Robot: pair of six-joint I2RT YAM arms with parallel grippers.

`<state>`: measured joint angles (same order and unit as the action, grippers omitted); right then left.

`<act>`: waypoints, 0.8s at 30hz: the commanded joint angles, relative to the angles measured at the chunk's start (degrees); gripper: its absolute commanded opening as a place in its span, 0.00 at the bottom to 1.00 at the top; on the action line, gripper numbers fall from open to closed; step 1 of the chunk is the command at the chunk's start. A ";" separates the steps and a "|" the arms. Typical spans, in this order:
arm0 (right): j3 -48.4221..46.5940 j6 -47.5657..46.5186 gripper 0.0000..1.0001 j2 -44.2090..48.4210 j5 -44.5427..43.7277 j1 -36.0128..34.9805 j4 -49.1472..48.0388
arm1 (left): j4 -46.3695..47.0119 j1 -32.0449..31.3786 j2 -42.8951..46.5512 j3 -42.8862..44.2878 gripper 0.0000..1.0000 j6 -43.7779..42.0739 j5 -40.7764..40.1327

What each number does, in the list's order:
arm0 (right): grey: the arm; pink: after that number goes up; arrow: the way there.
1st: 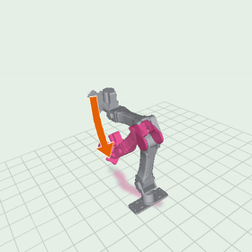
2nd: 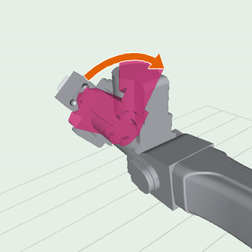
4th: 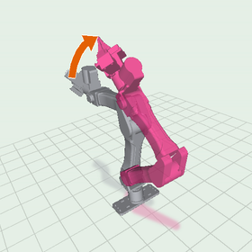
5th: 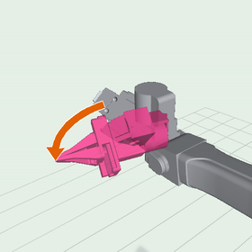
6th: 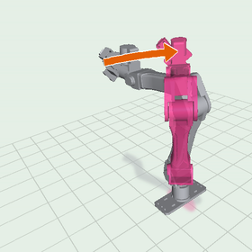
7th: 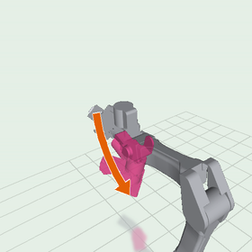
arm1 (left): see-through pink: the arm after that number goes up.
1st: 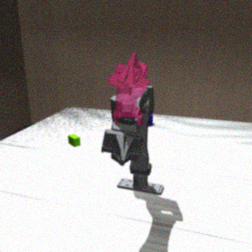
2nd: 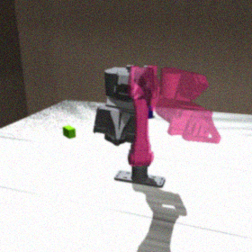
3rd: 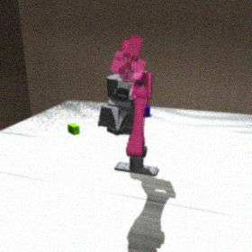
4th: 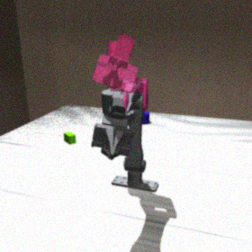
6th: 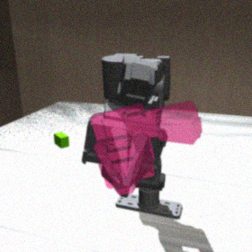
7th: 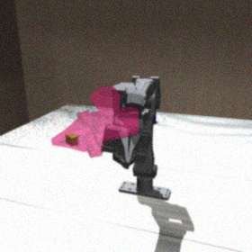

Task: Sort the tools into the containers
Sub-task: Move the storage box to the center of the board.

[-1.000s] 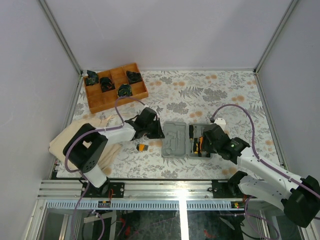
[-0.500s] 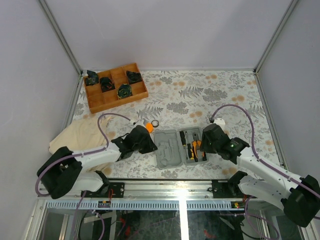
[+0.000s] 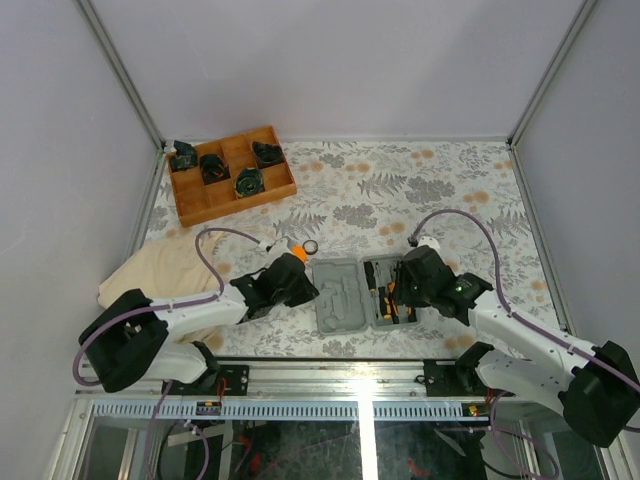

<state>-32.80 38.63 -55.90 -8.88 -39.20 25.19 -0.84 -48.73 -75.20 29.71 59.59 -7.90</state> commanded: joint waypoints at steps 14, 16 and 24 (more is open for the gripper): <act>-8.25 -4.46 0.39 -13.70 4.98 0.36 -2.19 | -1.28 -0.50 3.69 0.17 0.31 -1.66 -4.86; -8.30 -4.46 0.37 -14.32 5.01 0.35 -2.41 | -1.22 -0.49 3.37 0.26 0.32 -1.67 -4.56; -7.78 -5.01 0.34 -16.31 5.26 0.34 -2.85 | -0.57 -0.49 2.11 0.81 0.32 -1.93 -3.61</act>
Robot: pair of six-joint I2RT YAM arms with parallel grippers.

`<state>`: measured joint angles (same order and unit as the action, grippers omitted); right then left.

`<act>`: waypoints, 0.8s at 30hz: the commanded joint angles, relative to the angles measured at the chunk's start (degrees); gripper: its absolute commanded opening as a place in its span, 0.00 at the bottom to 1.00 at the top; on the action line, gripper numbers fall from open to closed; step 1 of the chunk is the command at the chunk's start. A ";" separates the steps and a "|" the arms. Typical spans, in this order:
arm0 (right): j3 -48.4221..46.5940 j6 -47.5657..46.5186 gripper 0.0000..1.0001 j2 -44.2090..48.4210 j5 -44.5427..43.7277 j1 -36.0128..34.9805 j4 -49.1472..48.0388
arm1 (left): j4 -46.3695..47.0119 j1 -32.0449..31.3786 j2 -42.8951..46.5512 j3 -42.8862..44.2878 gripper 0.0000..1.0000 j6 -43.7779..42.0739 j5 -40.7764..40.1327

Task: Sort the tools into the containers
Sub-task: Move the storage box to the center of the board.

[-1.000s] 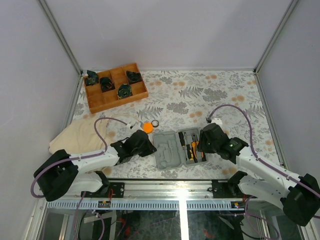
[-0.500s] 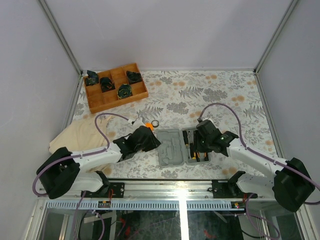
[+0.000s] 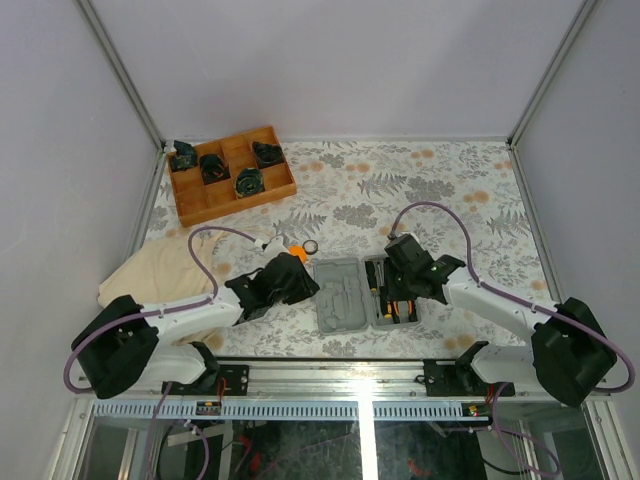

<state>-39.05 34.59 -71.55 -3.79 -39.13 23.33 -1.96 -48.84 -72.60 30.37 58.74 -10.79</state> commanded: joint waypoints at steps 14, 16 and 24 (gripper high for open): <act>0.03 -2.02 0.30 -2.11 3.89 0.29 0.43 | 0.77 -0.49 -1.48 0.37 0.31 -1.37 -0.35; -0.13 -2.20 0.30 -2.55 4.40 0.23 1.16 | 0.85 -0.50 -1.58 0.31 0.31 -1.35 -0.42; -1.03 -2.81 0.25 -3.07 6.43 0.24 4.78 | 1.01 -0.53 -1.67 0.13 0.31 -1.26 -0.42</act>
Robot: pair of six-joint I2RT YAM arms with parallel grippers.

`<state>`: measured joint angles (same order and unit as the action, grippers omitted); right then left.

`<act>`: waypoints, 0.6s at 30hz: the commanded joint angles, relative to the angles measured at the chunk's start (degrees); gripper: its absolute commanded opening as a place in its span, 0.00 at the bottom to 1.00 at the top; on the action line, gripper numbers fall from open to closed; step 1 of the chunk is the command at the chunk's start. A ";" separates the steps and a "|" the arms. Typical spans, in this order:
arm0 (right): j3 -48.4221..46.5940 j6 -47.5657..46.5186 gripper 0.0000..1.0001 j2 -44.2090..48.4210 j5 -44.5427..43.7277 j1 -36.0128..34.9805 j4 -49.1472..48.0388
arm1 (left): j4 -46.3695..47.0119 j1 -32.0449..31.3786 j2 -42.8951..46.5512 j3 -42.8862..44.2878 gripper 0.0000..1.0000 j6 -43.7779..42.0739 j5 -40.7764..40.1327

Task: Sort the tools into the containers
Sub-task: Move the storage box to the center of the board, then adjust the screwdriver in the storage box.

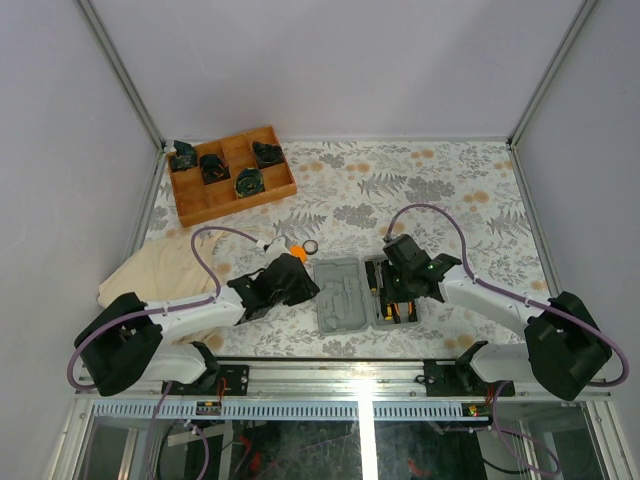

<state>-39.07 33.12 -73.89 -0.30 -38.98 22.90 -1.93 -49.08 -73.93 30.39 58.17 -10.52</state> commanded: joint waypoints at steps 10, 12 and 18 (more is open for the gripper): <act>-1.58 -1.49 0.25 -2.60 3.55 0.06 7.95 | 0.88 -0.27 0.34 -0.42 0.31 -0.43 -0.69; -1.74 -1.44 0.25 -3.39 2.91 0.05 8.37 | 0.68 -0.24 0.37 -0.34 0.31 -0.46 -0.82; -2.39 -0.81 0.23 -5.43 -0.23 -0.42 10.22 | 0.83 -0.27 -0.16 -0.16 0.31 -0.38 -0.75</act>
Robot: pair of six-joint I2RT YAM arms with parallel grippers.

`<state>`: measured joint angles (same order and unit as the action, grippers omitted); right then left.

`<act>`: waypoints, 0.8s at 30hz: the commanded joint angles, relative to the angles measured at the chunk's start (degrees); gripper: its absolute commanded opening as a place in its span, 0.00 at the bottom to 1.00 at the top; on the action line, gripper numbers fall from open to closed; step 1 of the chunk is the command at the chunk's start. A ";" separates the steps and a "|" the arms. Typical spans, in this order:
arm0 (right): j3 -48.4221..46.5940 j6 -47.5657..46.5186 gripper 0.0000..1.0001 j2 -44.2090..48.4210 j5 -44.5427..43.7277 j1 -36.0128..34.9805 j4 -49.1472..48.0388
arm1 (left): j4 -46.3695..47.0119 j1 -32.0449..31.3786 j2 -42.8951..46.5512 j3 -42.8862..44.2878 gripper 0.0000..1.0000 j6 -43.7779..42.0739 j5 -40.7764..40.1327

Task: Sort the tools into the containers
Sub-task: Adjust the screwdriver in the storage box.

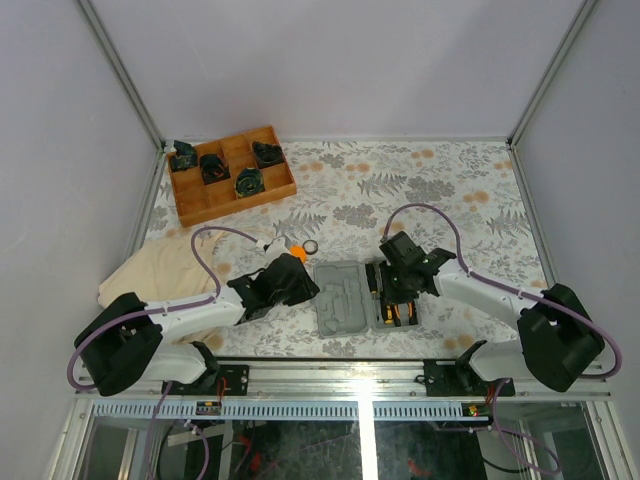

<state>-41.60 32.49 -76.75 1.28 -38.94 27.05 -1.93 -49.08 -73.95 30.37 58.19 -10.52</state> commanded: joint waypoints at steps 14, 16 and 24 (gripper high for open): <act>-0.87 2.94 0.06 -11.05 -7.15 -4.22 7.50 | 1.27 -0.27 -0.79 0.20 0.31 -0.96 -0.39; -1.08 3.13 0.03 -12.83 -7.71 -4.50 7.61 | 1.32 -0.29 -0.91 0.30 0.31 -1.17 -0.21; -0.67 2.93 0.00 -17.81 -6.69 -4.74 6.33 | 1.57 -0.39 -0.90 0.65 0.30 -1.81 0.11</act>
<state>-48.27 34.98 -85.76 -4.05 -42.44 33.91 -1.89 -49.10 -74.41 30.39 57.71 -10.33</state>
